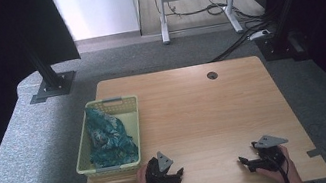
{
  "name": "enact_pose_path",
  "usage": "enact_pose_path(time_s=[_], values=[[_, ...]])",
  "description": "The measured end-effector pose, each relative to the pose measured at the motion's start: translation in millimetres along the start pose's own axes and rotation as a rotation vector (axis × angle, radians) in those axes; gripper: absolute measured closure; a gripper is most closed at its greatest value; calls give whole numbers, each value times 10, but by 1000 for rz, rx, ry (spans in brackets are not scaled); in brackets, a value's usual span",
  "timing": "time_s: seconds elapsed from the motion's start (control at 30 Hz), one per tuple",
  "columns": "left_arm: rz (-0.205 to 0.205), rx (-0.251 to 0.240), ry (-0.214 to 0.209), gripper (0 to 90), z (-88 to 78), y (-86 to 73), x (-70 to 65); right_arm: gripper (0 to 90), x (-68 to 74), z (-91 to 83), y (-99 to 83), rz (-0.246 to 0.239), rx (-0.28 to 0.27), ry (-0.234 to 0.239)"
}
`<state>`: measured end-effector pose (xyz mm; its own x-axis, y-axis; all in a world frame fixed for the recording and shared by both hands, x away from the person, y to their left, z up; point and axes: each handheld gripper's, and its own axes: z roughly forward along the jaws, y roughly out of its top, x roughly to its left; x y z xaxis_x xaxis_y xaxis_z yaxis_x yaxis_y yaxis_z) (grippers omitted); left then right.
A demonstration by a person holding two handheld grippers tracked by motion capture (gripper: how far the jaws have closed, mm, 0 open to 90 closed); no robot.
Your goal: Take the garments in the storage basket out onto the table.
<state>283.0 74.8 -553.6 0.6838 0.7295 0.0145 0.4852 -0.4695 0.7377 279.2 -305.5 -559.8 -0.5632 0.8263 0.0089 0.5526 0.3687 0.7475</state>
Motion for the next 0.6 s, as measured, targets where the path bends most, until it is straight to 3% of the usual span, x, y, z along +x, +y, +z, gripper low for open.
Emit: enact_pose_path(time_s=[0.6], values=[[11,0,-12,268,37,33,22,181,20,17,16,3,0,-3]])
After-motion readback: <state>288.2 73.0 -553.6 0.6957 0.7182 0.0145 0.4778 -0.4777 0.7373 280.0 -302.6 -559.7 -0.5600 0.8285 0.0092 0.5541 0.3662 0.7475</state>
